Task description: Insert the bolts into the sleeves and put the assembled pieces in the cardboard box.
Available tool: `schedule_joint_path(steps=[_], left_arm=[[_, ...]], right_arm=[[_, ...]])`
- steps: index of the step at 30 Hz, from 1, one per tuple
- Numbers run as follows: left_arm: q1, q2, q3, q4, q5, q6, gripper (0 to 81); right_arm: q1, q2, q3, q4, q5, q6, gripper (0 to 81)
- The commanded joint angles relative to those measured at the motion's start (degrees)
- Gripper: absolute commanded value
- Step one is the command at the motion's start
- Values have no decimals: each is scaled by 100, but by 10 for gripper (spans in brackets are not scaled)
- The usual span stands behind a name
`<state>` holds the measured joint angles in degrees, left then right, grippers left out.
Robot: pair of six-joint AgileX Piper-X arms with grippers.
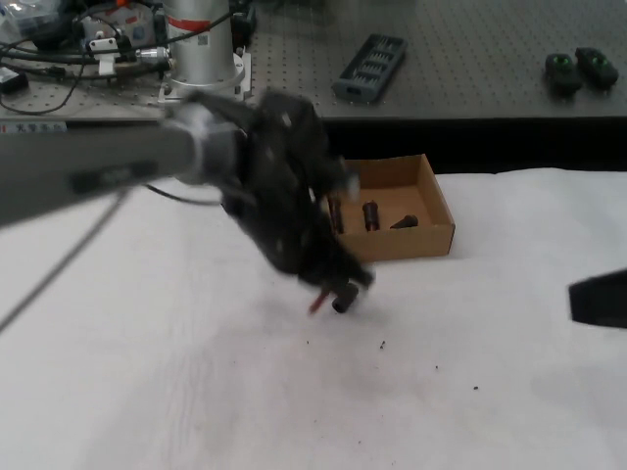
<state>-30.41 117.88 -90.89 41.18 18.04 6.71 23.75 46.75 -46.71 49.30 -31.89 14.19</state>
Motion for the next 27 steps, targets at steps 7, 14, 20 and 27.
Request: schedule_joint_path(steps=[7, 14, 20, 27], left_arm=[[737, -2357, -57, -815, 179, -1610, 58], [1372, -3639, -57, -42, 179, -1722, 58], [1581, -4328, -57, 824, 179, -1709, 58], [1588, -5089, -57, 975, 165, -1705, 58]], right_arm=[[-8, 2164, -165, -1522, -84, 741, 175], [632, 3733, -1008, -2317, 857, 1799, 330], [1091, 4791, -1911, -2362, 2011, 3168, 332], [1230, 5822, -2657, -2348, 2394, 4565, 332]])
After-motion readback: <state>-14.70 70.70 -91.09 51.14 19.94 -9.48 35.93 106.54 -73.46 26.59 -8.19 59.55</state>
